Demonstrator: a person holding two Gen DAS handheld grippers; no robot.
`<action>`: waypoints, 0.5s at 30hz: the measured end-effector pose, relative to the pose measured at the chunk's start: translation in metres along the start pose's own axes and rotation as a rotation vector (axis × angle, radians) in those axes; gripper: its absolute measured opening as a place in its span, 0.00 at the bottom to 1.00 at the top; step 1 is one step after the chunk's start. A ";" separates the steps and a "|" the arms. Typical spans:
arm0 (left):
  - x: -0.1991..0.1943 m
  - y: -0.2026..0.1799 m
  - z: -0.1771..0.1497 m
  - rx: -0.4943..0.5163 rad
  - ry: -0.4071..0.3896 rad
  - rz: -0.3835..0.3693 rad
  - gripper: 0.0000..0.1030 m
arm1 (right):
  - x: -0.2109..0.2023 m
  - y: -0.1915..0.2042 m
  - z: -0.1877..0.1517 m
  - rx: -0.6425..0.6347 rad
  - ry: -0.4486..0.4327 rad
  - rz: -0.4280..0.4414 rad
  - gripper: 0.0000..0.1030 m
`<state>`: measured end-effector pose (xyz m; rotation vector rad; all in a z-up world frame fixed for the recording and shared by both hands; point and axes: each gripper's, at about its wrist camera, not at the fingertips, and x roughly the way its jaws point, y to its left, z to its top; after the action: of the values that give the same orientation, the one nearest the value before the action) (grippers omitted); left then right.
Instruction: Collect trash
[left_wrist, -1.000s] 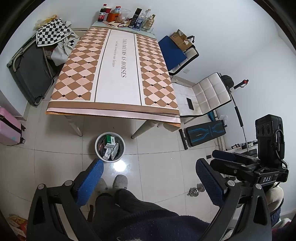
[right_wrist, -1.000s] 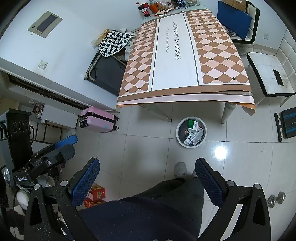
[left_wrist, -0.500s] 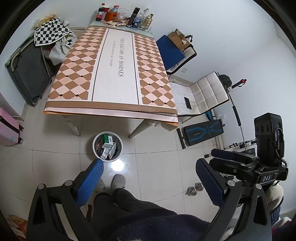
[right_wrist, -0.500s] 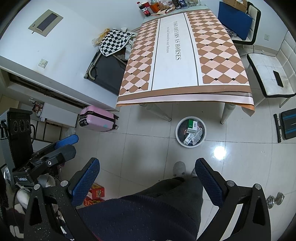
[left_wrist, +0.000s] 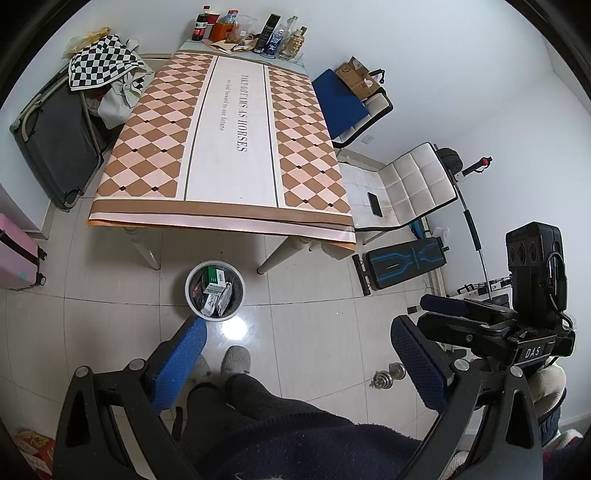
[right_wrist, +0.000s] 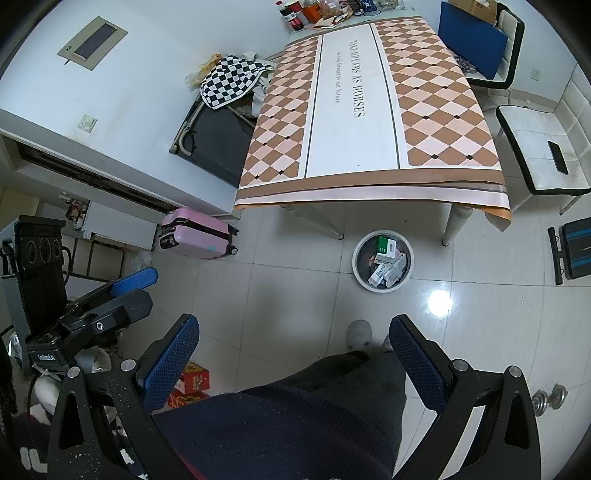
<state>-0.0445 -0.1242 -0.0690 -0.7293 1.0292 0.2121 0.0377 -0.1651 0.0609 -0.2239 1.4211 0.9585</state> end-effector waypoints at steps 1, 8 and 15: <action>0.000 0.000 0.000 0.001 0.000 0.001 0.99 | -0.001 0.000 0.000 -0.002 0.001 0.001 1.00; -0.001 0.002 0.000 0.001 0.000 0.000 0.99 | -0.002 0.004 0.002 -0.016 0.011 0.003 1.00; 0.000 0.001 0.000 0.002 0.001 0.001 0.99 | -0.003 0.005 0.004 -0.022 0.016 0.004 1.00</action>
<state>-0.0447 -0.1232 -0.0692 -0.7276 1.0301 0.2115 0.0373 -0.1608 0.0660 -0.2455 1.4270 0.9779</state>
